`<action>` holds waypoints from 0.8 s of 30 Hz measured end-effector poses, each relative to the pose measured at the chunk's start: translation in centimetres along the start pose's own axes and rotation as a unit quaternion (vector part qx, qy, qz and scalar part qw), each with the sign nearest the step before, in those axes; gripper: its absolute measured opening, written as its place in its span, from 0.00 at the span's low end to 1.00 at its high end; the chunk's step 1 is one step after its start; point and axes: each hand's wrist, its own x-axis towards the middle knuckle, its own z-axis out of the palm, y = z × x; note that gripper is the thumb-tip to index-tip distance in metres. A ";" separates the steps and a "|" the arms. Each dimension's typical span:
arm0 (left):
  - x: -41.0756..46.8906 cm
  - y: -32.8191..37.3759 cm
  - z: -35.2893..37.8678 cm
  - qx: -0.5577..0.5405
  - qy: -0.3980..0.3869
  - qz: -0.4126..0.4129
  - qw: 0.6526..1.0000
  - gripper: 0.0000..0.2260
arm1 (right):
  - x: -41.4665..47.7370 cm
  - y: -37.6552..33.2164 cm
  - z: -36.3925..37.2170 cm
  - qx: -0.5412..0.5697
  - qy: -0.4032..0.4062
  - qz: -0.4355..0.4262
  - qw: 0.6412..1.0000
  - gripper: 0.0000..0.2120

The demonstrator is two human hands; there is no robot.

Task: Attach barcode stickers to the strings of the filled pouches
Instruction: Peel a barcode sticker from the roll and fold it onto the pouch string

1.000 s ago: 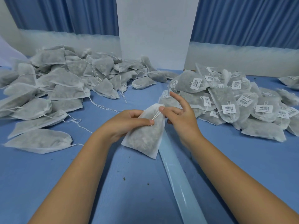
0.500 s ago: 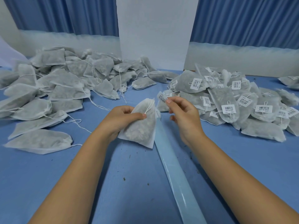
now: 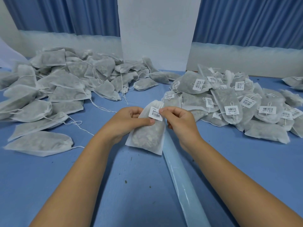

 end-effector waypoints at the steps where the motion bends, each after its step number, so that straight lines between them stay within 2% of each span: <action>1: 0.0 0.0 0.1 -0.003 -0.004 0.004 1.000 0.15 | 0.0 0.1 0.1 -0.004 0.005 -0.006 1.000 0.04; 5: 0.1 0.0 0.3 0.000 -0.009 0.019 1.000 0.15 | -0.2 0.3 0.2 -0.029 0.015 -0.029 0.999 0.02; 7: 0.1 0.0 0.6 0.000 -0.005 0.022 1.000 0.14 | -0.3 0.5 0.2 -0.050 0.017 -0.052 0.997 0.04; 10: 0.3 -0.1 1.0 0.002 0.038 0.023 0.999 0.09 | -0.3 0.6 0.4 -0.082 0.019 -0.096 0.992 0.06; 12: 0.4 -0.1 1.1 -0.011 0.062 0.024 0.998 0.09 | -0.4 0.6 0.5 -0.082 0.021 -0.102 0.991 0.11; 15: 0.4 -0.1 1.2 -0.042 0.063 0.038 0.996 0.08 | -0.4 0.5 0.5 -0.053 0.025 -0.046 0.997 0.19; 19: 0.1 0.3 1.3 -0.091 0.046 0.044 0.994 0.09 | -0.1 -0.4 0.1 0.002 -0.016 0.063 0.998 0.10; 24: 0.1 0.3 1.3 -0.137 0.003 0.038 0.990 0.07 | 0.2 -0.7 -0.4 0.117 -0.104 0.110 0.982 0.06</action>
